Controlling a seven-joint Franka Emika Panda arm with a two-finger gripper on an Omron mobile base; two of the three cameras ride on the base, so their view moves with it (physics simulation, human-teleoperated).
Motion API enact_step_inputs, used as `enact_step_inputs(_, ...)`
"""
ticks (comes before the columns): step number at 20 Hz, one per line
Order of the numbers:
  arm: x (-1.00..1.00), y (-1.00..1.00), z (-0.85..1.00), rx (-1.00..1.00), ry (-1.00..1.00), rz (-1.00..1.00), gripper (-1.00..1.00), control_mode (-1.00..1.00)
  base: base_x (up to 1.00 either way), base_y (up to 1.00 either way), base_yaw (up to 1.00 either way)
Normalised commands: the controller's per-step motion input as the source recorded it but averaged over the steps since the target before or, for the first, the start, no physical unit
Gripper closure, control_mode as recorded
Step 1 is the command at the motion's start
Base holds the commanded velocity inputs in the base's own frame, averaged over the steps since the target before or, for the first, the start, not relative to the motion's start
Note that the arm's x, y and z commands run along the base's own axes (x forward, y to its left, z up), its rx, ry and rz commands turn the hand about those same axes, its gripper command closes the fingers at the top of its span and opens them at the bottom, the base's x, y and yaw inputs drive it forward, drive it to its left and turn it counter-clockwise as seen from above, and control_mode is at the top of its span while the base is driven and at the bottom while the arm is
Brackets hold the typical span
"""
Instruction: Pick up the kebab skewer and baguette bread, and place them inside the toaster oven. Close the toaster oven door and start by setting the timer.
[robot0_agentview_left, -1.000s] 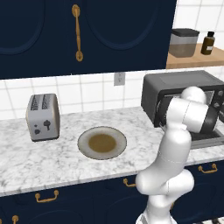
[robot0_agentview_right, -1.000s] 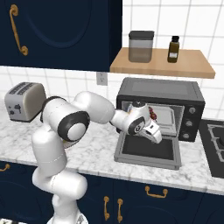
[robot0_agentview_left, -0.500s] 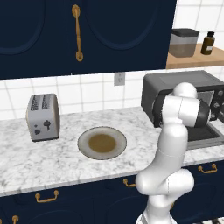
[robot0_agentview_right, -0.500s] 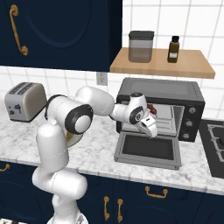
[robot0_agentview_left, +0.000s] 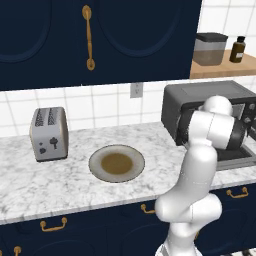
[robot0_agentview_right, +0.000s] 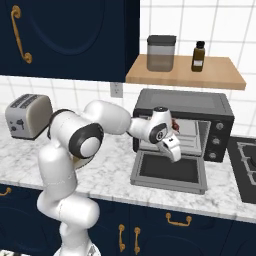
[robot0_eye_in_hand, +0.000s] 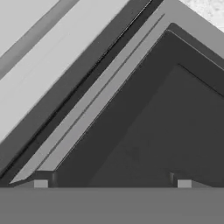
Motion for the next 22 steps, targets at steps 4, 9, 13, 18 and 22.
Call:
enact_step_inputs(4,-1.0,-0.1,0.1,0.0,0.0,0.1,-1.0,-1.0,0.0,0.0,0.0)
enact_step_inputs(9,-1.0,-0.01,0.26,0.0,0.02,0.18,-1.0,-1.0,0.0,0.0,0.0)
enact_step_inputs(13,-1.0,0.0,0.13,0.0,0.05,0.19,-1.0,-1.0,0.0,0.0,0.0)
enact_step_inputs(18,-0.81,0.03,0.0,0.0,0.09,0.14,-1.0,-1.0,0.0,0.0,0.0)
enact_step_inputs(22,-0.56,0.06,-0.03,0.0,0.1,0.15,-1.0,-1.0,0.0,0.0,0.0)
